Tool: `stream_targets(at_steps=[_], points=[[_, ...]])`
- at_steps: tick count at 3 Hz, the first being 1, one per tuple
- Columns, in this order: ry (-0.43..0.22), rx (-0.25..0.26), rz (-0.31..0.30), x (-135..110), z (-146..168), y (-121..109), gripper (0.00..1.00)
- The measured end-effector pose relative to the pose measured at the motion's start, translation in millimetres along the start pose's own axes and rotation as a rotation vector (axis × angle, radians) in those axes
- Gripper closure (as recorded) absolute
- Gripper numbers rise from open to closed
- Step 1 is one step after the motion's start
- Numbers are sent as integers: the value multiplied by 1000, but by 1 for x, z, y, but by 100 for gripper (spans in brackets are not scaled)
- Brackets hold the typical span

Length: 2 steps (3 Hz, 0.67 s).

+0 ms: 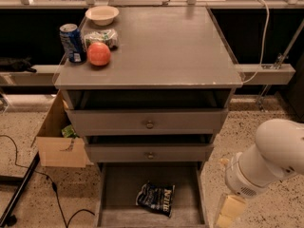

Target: Pick blue chip bag from bottom drawer and place on counter

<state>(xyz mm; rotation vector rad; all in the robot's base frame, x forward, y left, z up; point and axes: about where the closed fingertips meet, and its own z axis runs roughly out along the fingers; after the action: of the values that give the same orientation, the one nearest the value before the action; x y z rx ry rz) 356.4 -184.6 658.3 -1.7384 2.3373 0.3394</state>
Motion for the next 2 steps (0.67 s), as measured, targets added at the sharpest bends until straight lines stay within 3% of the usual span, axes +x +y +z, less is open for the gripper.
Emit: stream_targets(at_steps=[2], points=[[-8,-5,3,-11,11,-11,0]])
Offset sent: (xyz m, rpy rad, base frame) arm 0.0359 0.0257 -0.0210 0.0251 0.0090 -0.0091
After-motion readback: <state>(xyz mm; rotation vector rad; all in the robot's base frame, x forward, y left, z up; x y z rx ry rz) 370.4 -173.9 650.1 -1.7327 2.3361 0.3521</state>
